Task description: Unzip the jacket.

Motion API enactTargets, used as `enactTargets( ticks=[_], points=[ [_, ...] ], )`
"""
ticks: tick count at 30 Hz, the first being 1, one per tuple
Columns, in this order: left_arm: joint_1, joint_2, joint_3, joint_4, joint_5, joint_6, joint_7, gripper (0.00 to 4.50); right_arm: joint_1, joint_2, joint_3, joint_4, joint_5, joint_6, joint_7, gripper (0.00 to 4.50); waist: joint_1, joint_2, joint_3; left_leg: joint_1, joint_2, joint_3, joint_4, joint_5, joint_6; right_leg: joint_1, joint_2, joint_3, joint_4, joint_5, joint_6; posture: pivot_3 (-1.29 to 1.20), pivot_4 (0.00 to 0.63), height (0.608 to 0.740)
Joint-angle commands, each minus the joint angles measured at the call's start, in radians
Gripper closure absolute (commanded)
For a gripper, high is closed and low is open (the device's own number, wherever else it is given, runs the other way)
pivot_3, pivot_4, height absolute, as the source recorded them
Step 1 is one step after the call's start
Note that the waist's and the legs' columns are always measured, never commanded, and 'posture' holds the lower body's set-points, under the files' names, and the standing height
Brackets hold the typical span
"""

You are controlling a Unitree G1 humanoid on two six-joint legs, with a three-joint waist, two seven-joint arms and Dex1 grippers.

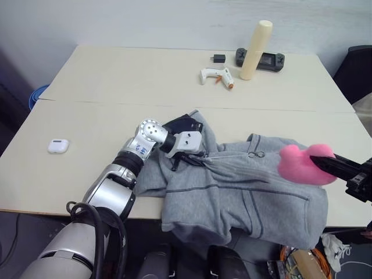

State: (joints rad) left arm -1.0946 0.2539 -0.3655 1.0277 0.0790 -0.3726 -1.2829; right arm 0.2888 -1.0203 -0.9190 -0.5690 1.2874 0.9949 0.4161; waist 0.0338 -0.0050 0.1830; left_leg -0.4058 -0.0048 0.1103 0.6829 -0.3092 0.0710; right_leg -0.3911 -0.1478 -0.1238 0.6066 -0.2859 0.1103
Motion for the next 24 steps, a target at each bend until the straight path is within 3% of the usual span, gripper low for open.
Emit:
enactTargets(
  ticks=[1,8,17,24],
  points=[
    [0.052,0.052,-0.024,0.051,0.061,0.02,-0.033,4.08,0.021,-0.011,-0.098,0.113,-0.174,-0.027,-0.022,4.5,0.004,0.0,0.0,0.0,0.0,0.0,0.0,0.0,0.0,0.0,0.0,0.0,0.0,0.0,0.0,0.0,0.15,0.74],
    [0.067,0.086,0.002,0.016,0.02,0.062,-0.123,4.08,-0.022,0.058,-0.019,0.041,-0.111,-0.003,-0.056,4.5,0.005,0.0,0.0,0.0,0.0,0.0,0.0,-0.001,0.0,0.0,0.001,0.0,-0.002,0.0,0.0,0.0,0.15,0.74],
    [0.077,0.104,0.022,-0.021,0.01,0.087,-0.158,1.35,-0.087,0.08,0.093,-0.037,-0.008,0.009,-0.097,4.5,-0.031,0.001,-0.001,0.001,0.002,0.001,-0.001,0.0,-0.002,0.0,0.002,0.001,0.0,0.0,0.0,0.0,0.15,0.74],
    [0.063,0.099,-0.017,0.023,0.078,0.054,-0.041,1.35,-0.037,0.055,0.012,0.013,-0.045,0.022,-0.052,4.5,-0.026,0.001,-0.001,0.001,0.002,0.001,-0.001,0.0,-0.002,0.0,0.002,0.001,0.0,0.0,0.0,0.0,0.15,0.74]
  ],
)
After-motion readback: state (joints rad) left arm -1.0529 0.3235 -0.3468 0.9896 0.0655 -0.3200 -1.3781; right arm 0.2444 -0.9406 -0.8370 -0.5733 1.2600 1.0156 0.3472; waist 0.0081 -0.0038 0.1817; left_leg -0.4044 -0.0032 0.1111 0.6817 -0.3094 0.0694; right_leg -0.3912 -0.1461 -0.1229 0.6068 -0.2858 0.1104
